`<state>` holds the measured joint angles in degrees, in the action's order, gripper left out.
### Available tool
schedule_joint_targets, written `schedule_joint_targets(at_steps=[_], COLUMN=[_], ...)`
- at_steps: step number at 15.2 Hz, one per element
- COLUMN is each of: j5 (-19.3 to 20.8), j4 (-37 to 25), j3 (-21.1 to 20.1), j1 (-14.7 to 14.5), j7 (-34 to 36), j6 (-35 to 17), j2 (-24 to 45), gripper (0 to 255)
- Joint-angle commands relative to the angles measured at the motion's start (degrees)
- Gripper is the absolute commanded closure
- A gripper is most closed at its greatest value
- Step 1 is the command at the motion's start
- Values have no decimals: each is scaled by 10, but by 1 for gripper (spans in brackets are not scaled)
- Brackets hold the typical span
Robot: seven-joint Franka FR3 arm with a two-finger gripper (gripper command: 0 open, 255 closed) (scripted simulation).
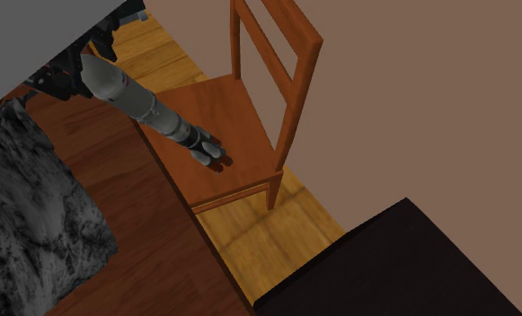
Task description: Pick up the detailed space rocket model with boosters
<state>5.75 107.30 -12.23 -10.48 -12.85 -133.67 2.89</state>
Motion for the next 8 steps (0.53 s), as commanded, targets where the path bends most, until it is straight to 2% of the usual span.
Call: schedule_joint_targets(at_steps=[1, 5, 8], j5=[0, 0, -3], j4=[0, 1, -18], j3=[0, 0, 0], j1=[0, 0, 0], j7=[0, 1, -2], j6=[0, 0, 22], j2=[0, 0, -4], gripper=[255, 255, 255])
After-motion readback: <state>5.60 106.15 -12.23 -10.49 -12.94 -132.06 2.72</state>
